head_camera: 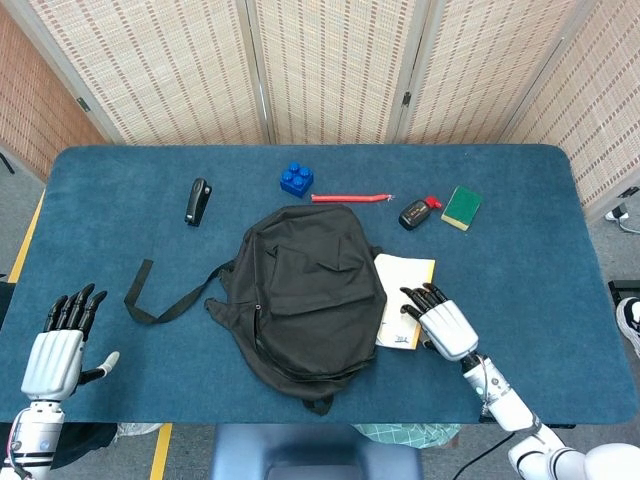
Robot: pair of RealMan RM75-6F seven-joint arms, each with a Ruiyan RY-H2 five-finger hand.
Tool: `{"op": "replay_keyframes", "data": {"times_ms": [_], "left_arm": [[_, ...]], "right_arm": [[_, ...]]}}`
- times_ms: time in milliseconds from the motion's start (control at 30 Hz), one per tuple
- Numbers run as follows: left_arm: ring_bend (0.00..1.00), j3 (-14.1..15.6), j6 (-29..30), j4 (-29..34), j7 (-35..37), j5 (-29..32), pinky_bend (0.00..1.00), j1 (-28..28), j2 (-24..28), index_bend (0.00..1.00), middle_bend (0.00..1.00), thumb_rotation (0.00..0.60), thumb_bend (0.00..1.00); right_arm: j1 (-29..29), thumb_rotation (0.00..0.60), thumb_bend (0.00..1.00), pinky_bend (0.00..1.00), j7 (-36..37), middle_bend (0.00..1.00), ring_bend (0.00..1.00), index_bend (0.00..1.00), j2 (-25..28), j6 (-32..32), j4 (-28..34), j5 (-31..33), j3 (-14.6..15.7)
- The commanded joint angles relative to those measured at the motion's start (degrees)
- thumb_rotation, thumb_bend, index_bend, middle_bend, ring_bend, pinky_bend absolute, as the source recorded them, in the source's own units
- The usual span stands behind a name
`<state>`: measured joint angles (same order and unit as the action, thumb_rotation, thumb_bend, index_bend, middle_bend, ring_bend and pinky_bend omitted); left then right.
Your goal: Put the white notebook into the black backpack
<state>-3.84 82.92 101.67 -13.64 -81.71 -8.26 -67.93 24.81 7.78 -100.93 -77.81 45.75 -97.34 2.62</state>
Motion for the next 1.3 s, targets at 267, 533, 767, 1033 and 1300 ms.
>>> {"op": "replay_keyframes", "data": {"times_ms": [267, 533, 767, 1033, 1300], "left_arm": [[0.08, -0.06, -0.32, 0.20, -0.09, 0.18, 0.00, -0.23, 0.12, 0.12, 0.03, 0.600, 0.29], [0.08, -0.17, -0.52, 0.16, -0.06, 0.10, 0.00, -0.50, 0.35, 0.12, 0.03, 0.600, 0.29], [0.08, -0.42, -1.66, 0.08, 0.10, -1.23, 0.00, -1.80, 1.30, 0.12, 0.03, 0.600, 0.29], [0.08, -1.33, -7.38, 0.36, 2.17, -3.97, 0.00, -6.68, 3.81, 0.13, 0.03, 0.600, 0.29], [0.09, -2.65, -15.19, 0.42, 2.76, -6.09, 0.00, -13.68, 4.27, 0.15, 0.04, 0.600, 0.29]], "right_arm": [[-0.17, 0.600, 0.43, 0.20, 0.11, 0.32, 0.26, 0.58, -1.08, 0.18, -1.91, 0.32, 0.18], [-0.32, 0.600, 0.43, 0.21, -0.03, 0.37, 0.29, 0.67, -0.45, 0.22, -3.58, 0.38, 0.52], [-1.18, 0.600, 0.43, 0.22, -0.17, 0.39, 0.32, 0.71, 0.37, -2.83, -5.29, 1.07, -0.63], [-3.91, 0.600, 0.43, 0.23, -0.96, 0.43, 0.35, 0.78, 3.78, -13.56, -5.68, 2.48, -4.34], [-4.45, 0.600, 0.43, 0.24, -4.11, 0.45, 0.36, 0.80, 9.55, -22.75, 0.34, 2.37, -8.16]]}}
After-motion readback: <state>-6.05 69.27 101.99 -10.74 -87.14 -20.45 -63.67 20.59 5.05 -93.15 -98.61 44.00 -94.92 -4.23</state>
